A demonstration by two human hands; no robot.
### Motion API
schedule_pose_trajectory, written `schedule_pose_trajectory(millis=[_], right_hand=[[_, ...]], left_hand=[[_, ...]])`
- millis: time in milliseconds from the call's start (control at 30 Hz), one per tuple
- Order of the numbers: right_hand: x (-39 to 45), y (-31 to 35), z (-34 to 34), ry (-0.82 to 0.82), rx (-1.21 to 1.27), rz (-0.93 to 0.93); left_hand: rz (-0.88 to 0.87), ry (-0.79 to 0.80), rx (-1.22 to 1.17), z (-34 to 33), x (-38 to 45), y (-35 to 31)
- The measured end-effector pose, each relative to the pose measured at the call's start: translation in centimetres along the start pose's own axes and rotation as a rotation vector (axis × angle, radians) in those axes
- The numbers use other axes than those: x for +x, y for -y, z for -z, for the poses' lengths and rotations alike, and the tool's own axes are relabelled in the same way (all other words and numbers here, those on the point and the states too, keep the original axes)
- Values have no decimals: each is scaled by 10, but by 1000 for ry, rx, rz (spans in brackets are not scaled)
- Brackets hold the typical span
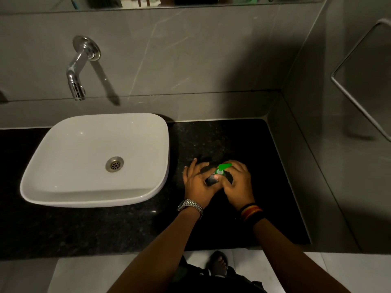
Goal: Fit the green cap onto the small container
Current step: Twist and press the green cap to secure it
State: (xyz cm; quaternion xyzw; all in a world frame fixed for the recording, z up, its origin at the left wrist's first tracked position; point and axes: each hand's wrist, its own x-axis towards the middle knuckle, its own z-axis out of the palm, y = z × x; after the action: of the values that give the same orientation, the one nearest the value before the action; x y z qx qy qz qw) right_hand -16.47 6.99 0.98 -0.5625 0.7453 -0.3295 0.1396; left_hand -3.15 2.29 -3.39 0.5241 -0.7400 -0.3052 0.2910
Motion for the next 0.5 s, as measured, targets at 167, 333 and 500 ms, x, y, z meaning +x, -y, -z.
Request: schedule_pose_trajectory(millis=[167, 333, 500], right_hand=[[3, 7, 20, 94, 214, -176], [30, 23, 71, 193, -21, -19], [44, 43, 83, 388, -328, -37]], left_hand=[[18, 82, 16, 7, 2, -2], [0, 156, 73, 15, 8, -2], [12, 156, 20, 11, 7, -2]])
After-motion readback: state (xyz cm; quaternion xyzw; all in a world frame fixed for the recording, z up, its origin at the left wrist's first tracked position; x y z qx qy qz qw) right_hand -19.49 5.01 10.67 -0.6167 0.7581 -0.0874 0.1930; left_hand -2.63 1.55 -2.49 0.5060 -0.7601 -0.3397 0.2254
